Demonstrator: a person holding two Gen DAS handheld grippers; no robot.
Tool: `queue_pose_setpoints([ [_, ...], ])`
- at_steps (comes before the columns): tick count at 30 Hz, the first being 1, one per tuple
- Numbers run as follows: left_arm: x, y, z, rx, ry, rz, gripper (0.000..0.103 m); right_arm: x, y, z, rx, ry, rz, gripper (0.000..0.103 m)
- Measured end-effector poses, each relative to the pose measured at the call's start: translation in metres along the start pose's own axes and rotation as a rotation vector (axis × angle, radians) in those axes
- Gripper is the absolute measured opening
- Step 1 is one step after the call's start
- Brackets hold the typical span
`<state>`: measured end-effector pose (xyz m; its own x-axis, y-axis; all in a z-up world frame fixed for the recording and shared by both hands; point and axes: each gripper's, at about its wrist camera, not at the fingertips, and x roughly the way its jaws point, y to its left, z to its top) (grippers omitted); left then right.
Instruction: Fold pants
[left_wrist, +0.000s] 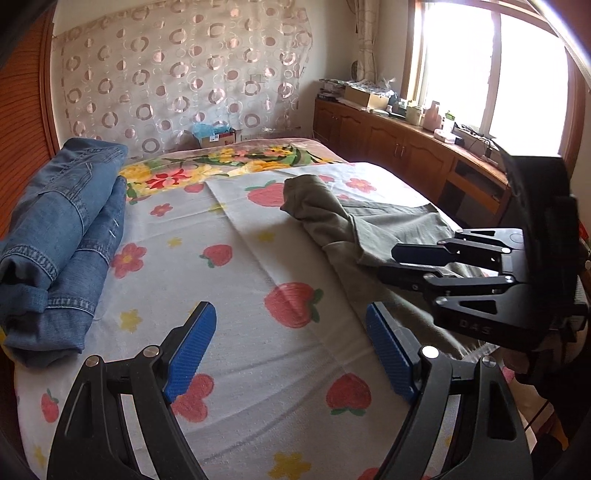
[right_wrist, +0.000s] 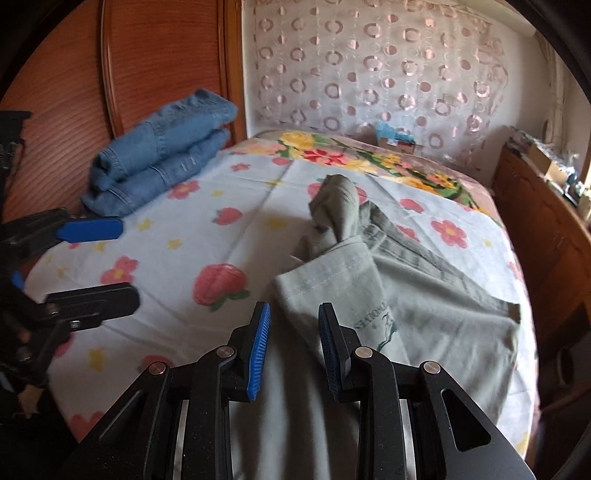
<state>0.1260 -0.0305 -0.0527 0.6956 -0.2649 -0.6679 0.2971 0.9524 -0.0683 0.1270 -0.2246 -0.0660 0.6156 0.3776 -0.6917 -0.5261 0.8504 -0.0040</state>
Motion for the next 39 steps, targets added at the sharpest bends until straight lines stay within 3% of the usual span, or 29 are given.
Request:
queue_pose_setpoints([
  [2,0.001,0.000,-0.002,-0.002,0.003,-0.003,0.084,0.005,0.000,0.003,-0.004,0.010,-0.004,0.023],
  [6,0.005,-0.003,-0.005,0.000,0.014,-0.011,0.084,0.010,-0.002,0.010,-0.009,0.016,-0.037,0.003],
  [11,0.007,-0.006,-0.008,0.010,0.024,-0.015,0.084,-0.019,-0.019,0.020,0.035,-0.081,-0.081,0.002],
  [15,0.008,-0.012,-0.008,0.018,0.023,-0.023,0.084,-0.030,-0.045,0.021,0.057,-0.094,-0.115,0.002],
  [26,0.019,-0.028,-0.014,0.051,0.053,-0.049,0.084,-0.008,-0.112,0.024,0.188,-0.033,-0.160,0.002],
  [39,0.026,-0.036,-0.016,0.069,0.070,-0.054,0.084,-0.005,-0.126,0.030,0.233,0.003,-0.241,0.002],
])
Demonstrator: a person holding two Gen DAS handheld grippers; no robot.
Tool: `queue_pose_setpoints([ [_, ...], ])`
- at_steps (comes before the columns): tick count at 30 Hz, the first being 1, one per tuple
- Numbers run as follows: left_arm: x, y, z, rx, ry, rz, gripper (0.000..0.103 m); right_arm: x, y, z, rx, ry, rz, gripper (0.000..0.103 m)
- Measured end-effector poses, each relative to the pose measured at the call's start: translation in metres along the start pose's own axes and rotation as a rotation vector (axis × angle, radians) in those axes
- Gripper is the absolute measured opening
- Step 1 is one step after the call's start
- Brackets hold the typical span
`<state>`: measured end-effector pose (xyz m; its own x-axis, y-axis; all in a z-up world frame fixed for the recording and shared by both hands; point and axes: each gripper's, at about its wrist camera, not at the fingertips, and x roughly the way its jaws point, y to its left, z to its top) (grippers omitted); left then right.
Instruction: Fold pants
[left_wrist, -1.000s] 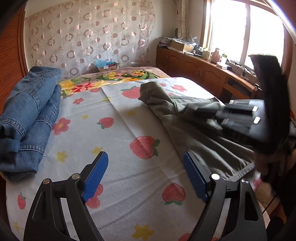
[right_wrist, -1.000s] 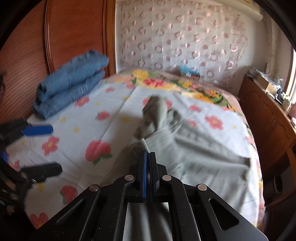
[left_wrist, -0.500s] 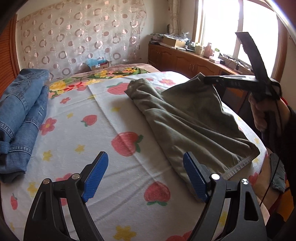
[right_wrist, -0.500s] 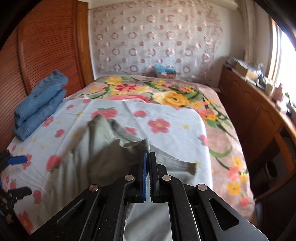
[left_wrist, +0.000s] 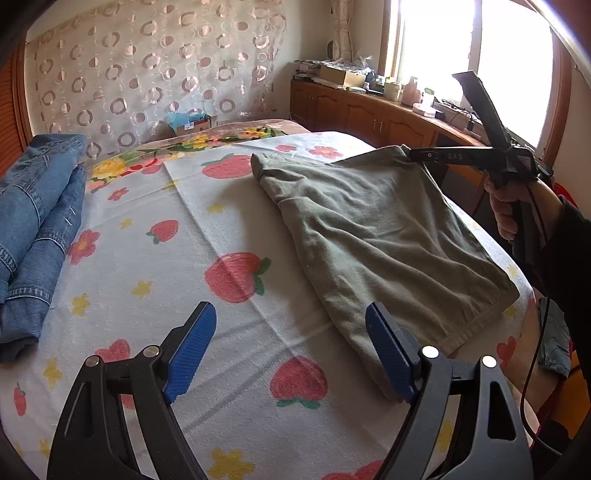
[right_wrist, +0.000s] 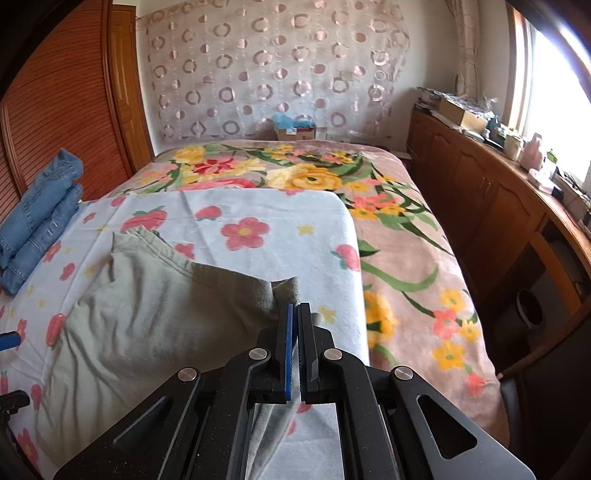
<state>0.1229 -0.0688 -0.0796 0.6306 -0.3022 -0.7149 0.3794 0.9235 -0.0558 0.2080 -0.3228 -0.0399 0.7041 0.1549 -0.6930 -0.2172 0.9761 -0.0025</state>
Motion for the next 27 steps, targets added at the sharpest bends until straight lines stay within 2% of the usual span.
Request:
queue_pose_setpoints([
  [6,0.004,-0.003,-0.001,0.006,0.009,-0.007,0.084,-0.001,0.004,-0.001,0.013,0.007,-0.061,0.002],
  [11,0.009,-0.003,-0.002,0.004,0.021,-0.005,0.084,-0.008,0.007,-0.001,0.045,0.016,-0.026,0.010],
  [15,0.014,-0.006,-0.004,0.005,0.037,-0.005,0.084,-0.008,0.009,-0.001,0.030,0.005,0.007,0.022],
  [27,0.025,-0.009,-0.008,0.021,0.068,-0.007,0.084,0.017,-0.003,0.011,0.013,0.074,-0.013,0.023],
])
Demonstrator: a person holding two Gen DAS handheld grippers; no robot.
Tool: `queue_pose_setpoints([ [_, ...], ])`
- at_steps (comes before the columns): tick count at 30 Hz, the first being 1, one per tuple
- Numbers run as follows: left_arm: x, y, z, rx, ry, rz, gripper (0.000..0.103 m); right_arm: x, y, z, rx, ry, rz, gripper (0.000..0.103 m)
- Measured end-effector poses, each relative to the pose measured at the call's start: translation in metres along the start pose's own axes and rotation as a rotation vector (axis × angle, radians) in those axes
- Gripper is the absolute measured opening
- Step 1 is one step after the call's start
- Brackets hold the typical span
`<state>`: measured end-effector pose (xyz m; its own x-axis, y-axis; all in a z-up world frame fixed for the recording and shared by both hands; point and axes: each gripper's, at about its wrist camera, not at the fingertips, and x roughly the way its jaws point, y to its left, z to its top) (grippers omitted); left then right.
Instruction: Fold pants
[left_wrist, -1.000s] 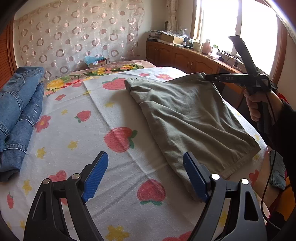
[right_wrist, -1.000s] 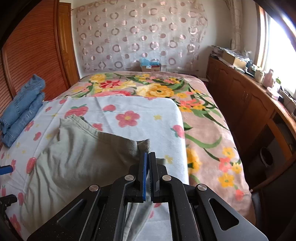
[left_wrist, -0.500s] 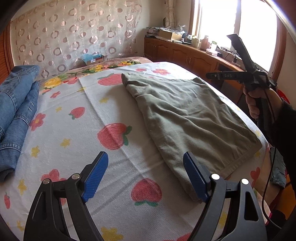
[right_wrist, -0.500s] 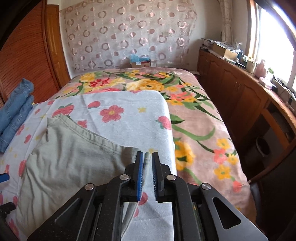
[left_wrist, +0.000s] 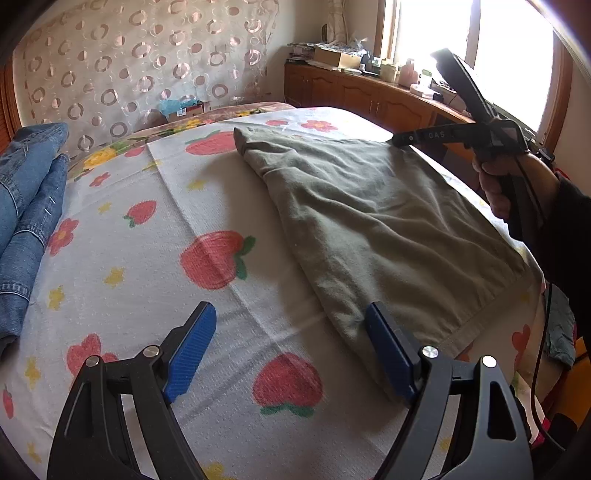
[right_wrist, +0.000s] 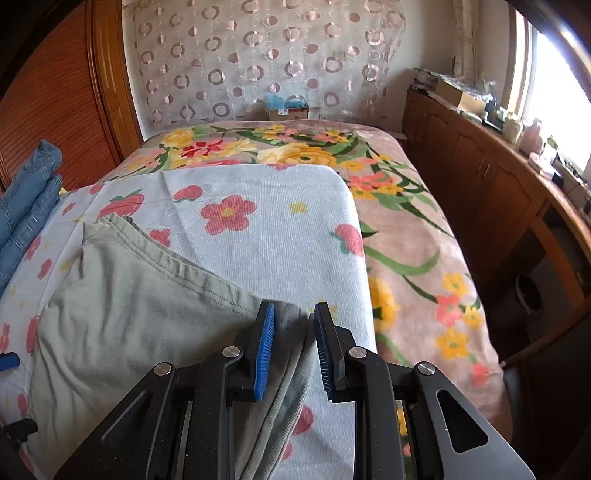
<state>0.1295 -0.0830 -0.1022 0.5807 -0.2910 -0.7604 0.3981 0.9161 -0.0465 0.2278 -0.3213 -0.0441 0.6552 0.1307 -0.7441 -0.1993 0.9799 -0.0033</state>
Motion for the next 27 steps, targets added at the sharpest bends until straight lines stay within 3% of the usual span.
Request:
queue_pose_setpoints([
  [2,0.001,0.001,0.000,-0.004,0.005,-0.004,0.084,-0.003,-0.001,0.001,-0.012,-0.004,0.016,0.007],
  [3,0.001,0.001,0.000,-0.005,0.004,-0.006,0.084,-0.005,-0.001,0.001,-0.020,-0.008,0.030,0.005],
  [8,0.001,0.001,-0.001,0.001,0.007,0.002,0.084,-0.016,-0.011,0.001,-0.013,-0.048,-0.026,0.004],
  [14,0.002,-0.002,0.000,0.010,0.009,0.011,0.084,-0.010,-0.014,-0.006,0.005,-0.015,-0.031,0.004],
  [20,0.001,-0.003,-0.001,0.010,0.009,0.014,0.084,-0.034,-0.007,-0.019,-0.001,-0.052,-0.045,0.028],
  [23,0.001,-0.003,-0.001,0.010,0.008,0.014,0.084,-0.058,0.003,-0.038,-0.016,-0.087,-0.007,0.034],
  [25,0.001,-0.003,-0.001,0.010,0.009,0.013,0.084,-0.071,0.008,-0.054,-0.025,-0.105,0.022,0.045],
  [27,0.001,-0.003,-0.001,0.010,0.009,0.013,0.084,-0.081,0.014,-0.067,-0.045,-0.107,0.041,0.047],
])
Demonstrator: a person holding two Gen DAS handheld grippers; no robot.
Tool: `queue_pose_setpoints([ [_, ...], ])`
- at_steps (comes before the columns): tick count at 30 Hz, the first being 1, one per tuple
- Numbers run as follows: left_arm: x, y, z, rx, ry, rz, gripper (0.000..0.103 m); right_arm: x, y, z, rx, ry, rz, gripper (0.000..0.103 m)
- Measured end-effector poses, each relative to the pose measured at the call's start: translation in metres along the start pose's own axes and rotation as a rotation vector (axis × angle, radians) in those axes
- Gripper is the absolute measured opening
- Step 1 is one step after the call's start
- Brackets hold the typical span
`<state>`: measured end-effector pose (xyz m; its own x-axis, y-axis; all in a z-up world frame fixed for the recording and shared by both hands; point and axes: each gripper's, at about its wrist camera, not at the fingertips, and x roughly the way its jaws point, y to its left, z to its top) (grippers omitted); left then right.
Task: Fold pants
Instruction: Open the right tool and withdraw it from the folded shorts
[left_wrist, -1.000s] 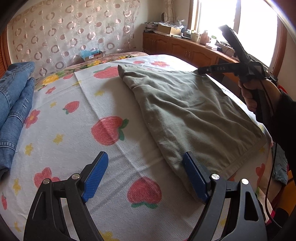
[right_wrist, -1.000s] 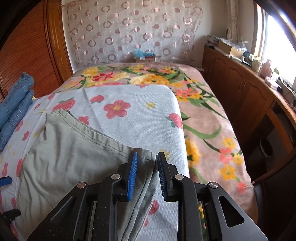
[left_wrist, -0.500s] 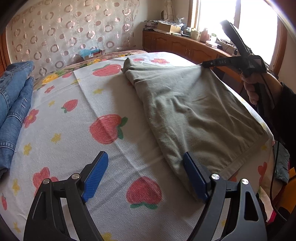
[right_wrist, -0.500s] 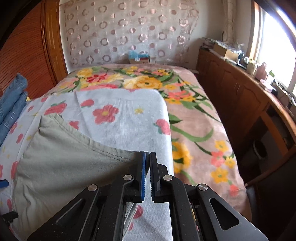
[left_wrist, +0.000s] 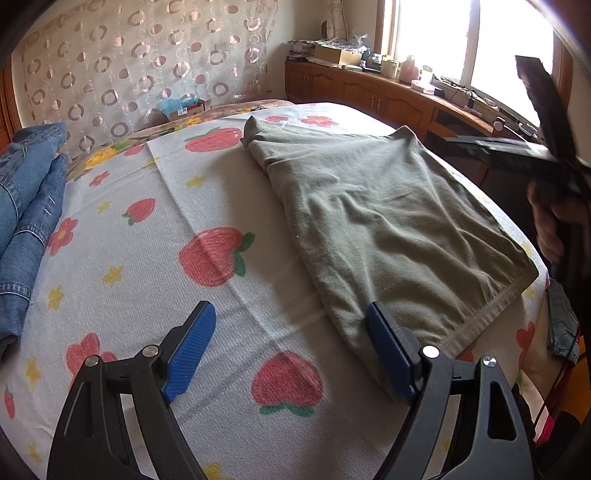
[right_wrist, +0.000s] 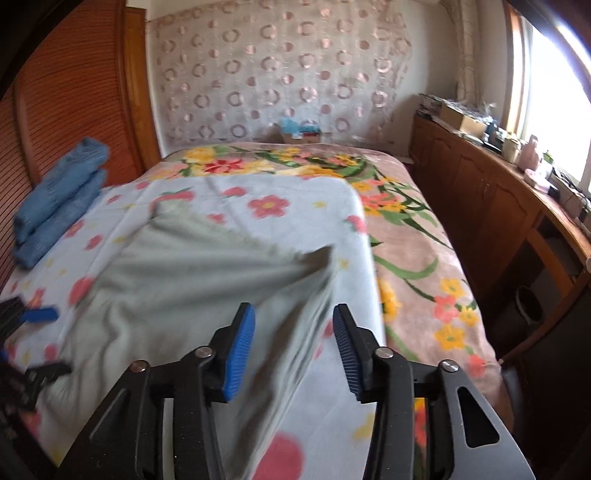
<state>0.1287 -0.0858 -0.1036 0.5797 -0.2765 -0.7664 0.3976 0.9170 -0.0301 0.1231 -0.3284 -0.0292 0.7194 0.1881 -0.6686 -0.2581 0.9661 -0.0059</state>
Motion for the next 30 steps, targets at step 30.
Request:
queue_pose_setpoints([
  [30,0.000,0.000,0.000,0.000,-0.001,0.001,0.084,-0.078,0.016,-0.089,0.090,0.038,0.061,0.058],
])
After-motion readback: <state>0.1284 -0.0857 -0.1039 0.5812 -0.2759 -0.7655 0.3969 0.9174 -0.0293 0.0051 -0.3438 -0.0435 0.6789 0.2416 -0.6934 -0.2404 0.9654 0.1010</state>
